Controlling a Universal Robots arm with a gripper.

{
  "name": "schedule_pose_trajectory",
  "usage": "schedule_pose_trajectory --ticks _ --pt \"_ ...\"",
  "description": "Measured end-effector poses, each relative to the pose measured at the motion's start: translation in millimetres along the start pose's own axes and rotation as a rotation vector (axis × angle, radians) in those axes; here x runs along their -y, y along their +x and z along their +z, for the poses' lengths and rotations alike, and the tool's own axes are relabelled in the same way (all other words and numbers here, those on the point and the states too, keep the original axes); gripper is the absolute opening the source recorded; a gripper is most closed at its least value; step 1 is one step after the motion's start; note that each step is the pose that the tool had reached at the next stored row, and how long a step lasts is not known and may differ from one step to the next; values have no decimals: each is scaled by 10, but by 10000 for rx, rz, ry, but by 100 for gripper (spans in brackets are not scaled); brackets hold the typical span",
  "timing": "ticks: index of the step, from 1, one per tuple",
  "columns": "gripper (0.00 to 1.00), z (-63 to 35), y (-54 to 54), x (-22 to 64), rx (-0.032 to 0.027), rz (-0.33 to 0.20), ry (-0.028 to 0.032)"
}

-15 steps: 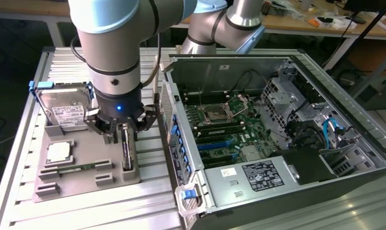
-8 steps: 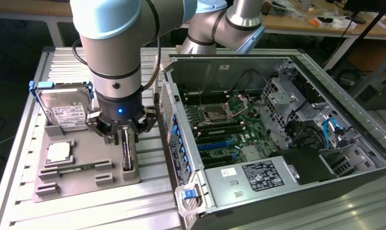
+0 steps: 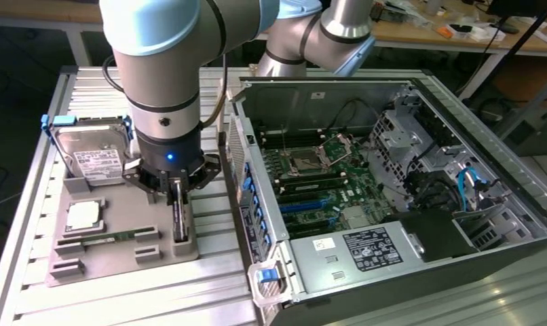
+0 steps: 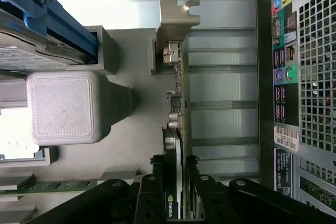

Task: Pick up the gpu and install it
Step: 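Pick up the gpu and move the gpu toward the slot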

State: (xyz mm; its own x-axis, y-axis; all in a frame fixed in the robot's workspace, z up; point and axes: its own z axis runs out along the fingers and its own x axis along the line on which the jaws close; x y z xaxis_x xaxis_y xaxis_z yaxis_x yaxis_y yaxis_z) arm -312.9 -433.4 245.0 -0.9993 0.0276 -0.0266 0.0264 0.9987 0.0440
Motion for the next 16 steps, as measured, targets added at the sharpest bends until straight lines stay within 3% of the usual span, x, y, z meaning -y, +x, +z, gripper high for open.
schedule_pose_trajectory --ticks 16 --pt "27 -22 -1 -1 1 0 -1"
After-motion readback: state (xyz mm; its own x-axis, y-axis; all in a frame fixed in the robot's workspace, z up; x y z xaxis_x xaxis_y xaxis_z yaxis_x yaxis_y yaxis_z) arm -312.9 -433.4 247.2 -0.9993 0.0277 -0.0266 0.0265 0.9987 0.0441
